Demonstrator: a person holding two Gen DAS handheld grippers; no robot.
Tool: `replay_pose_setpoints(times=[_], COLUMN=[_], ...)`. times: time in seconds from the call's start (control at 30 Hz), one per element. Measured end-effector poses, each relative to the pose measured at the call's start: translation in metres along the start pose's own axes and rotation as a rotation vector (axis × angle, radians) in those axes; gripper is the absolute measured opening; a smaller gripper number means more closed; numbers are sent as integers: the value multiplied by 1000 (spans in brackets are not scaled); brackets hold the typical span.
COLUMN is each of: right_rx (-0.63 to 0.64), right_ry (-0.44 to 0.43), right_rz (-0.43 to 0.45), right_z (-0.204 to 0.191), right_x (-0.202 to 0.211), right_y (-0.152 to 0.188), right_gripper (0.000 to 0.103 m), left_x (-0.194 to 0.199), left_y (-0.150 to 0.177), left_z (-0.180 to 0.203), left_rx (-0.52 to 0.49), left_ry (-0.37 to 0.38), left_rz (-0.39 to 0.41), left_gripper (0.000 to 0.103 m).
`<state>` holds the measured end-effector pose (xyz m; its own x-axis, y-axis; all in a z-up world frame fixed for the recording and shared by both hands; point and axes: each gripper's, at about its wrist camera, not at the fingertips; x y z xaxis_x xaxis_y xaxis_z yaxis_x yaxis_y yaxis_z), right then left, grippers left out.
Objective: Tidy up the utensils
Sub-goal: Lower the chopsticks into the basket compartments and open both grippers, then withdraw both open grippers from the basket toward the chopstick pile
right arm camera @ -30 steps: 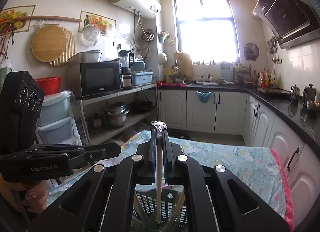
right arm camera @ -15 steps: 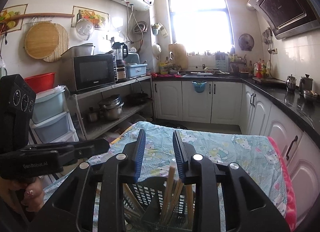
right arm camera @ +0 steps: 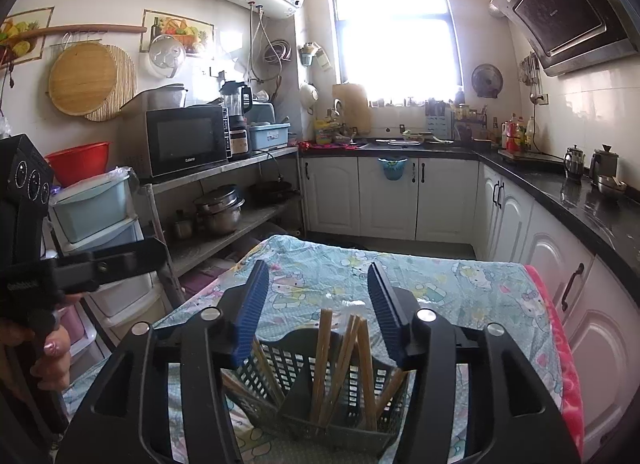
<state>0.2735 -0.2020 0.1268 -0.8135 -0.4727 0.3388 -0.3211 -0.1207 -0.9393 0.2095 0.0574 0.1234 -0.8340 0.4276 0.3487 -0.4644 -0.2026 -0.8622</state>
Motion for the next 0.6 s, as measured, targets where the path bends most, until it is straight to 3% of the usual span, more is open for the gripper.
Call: replay_pose_setpoints(times=[0.17,0.6], right_rx=[9,43], right_ry=[3,-4], right_rz=[9,24], right_z=[-1,-6], right_x=[14,45], right_y=[1,10], right_gripper=[59,68], left_x=[14,36], left_y=[4,21], left_z=[2,-1], left_rx=[-4,19], left_ry=[-15,-35], left_rz=[22,28], left_gripper=[92,92])
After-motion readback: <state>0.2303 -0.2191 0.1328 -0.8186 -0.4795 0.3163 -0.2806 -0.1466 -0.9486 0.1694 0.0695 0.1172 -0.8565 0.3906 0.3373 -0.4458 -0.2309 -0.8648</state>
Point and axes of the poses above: each gripper's, at about its wrist camera, not at the fingertips, and x roughly against the way its jaws point, z to its right, y to its underside, and after that the axes turned 5 degrees about y, right-handed
